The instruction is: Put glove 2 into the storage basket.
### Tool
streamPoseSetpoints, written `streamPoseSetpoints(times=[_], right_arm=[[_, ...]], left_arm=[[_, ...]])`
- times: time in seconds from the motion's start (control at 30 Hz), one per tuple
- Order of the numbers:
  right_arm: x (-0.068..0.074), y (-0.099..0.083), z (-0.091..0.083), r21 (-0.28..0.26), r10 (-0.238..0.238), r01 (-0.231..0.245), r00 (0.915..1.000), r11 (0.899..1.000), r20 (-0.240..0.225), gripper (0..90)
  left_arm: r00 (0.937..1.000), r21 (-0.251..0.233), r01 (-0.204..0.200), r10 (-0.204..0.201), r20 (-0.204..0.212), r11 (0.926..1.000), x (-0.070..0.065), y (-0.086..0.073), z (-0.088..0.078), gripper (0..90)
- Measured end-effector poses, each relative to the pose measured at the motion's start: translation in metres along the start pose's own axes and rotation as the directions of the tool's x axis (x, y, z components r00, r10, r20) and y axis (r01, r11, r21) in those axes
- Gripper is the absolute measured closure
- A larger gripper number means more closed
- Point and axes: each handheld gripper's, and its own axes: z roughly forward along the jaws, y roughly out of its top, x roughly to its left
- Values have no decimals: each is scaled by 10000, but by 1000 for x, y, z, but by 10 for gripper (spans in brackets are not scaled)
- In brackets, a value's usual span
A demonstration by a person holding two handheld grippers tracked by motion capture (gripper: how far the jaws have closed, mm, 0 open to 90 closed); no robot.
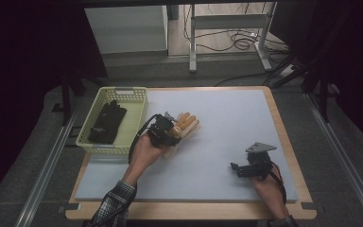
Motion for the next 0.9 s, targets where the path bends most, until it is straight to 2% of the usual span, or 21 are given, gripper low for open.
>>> streamPoseSetpoints(times=[0.17, 0.37, 0.5, 0.8, 0.9], right_arm=[[0, 0, 0, -5, -15, 15, 10000, 10000, 4, 88], [0, 0, 0, -27, -6, 6, 10000, 10000, 0, 89], [0, 0, 0, -26, -3, 3, 10000, 10000, -1, 89], [0, 0, 0, -26, 2, -2, 10000, 10000, -2, 89], [0, 0, 0, -29, 1, -1, 10000, 10000, -2, 88]], left_arm=[[9997, -33, 35, -36, -234, 10000, 9, 8, -15, 584], [9976, -183, 360, -370, -579, 9992, 25, 14, -31, 581], [9939, -270, 606, -628, -903, 9978, 37, 15, -42, 580], [9773, -531, 1351, -1419, -1573, 9894, 70, 7, -64, 578], [9673, -663, 1650, -1746, -1839, 9841, 83, 2, -71, 577]])
